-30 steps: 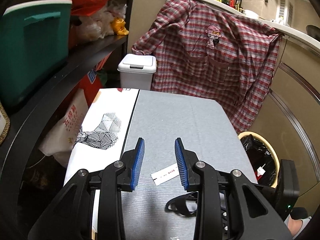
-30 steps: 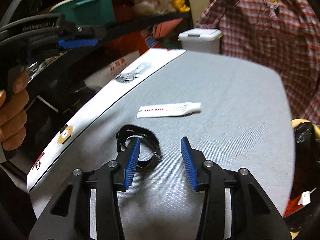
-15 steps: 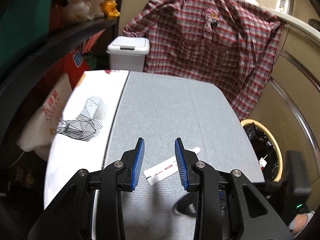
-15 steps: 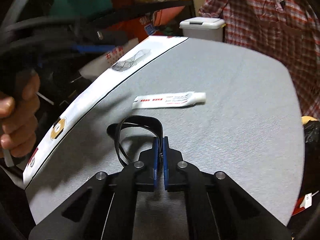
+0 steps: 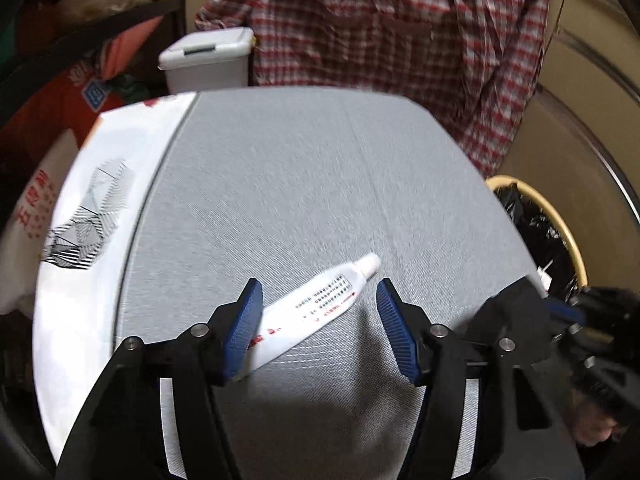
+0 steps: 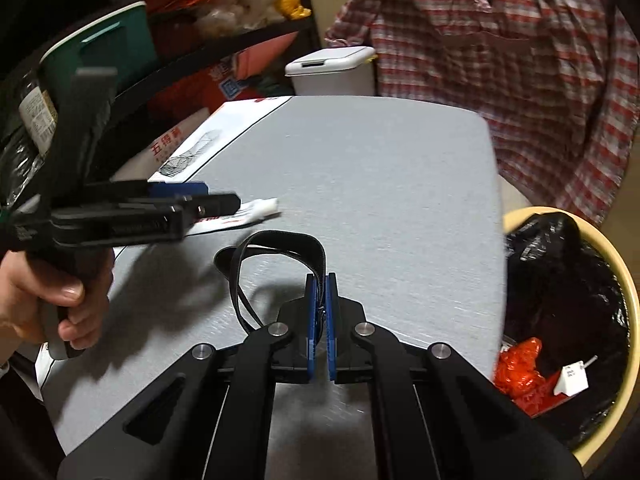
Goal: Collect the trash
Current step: 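Grasp the white tube with the left gripper while the right gripper grasps the black strap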
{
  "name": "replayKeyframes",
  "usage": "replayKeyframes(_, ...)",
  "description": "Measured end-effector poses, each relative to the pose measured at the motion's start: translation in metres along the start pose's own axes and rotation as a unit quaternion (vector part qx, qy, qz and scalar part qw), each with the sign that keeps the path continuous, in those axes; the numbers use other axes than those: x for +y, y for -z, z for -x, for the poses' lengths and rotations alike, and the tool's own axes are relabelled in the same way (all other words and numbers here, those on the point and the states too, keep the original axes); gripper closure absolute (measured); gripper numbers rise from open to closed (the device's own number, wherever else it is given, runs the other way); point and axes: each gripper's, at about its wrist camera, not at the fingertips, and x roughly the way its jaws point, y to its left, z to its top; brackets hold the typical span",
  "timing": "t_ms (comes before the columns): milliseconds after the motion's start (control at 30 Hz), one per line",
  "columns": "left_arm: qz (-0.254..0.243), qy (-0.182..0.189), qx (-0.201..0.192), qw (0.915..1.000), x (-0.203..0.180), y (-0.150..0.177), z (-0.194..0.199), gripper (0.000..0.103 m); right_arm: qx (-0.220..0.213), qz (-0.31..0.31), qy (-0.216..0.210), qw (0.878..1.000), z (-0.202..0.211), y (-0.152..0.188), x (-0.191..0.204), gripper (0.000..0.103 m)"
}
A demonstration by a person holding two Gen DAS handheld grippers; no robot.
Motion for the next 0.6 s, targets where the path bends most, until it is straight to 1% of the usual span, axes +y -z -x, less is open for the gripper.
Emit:
replayKeyframes(67, -0.001, -0.005, 0.01, 0.9999, 0.0, 0.002, -0.007, 0.043, 0.0, -0.003, 0.001, 1.0, 0.001, 0.001, -0.004, 0.099)
replayKeyframes(133, -0.003, -0.013, 0.01, 0.9999, 0.0, 0.003, -0.01, 0.042, 0.001, -0.005, 0.002, 1.0, 0.001, 0.002, -0.008, 0.099)
replayKeyframes(233, -0.003, -0.019, 0.017, 0.9997, 0.0, 0.001, -0.014, 0.043, 0.003, -0.007, 0.002, 1.0, 0.002, 0.002, -0.013, 0.099)
replayKeyframes(267, -0.005, -0.023, 0.018, 0.9996, -0.001, 0.001, -0.015, 0.046, 0.003, -0.008, 0.002, 1.0, 0.002, 0.002, -0.013, 0.099)
replayKeyframes(300, -0.005, -0.029, 0.018, 0.9994, -0.001, 0.001, -0.015, 0.056, 0.003, -0.008, 0.001, 1.0, 0.002, 0.002, -0.013, 0.099)
replayKeyframes(333, -0.004, -0.032, 0.019, 0.9993, 0.0, 0.0, -0.014, 0.061, 0.003, -0.008, 0.001, 1.0, 0.001, 0.002, -0.014, 0.099)
replayKeyframes(500, 0.01, -0.04, 0.02, 0.9989, 0.006, -0.001, -0.012, 0.072, 0.001, -0.007, 0.001, 1.0, 0.001, 0.001, -0.011, 0.099)
replayKeyframes(600, 0.021, -0.049, 0.02, 0.9984, 0.012, -0.001, -0.01, 0.073, 0.002, -0.006, 0.001, 1.0, 0.0, 0.001, -0.01, 0.099)
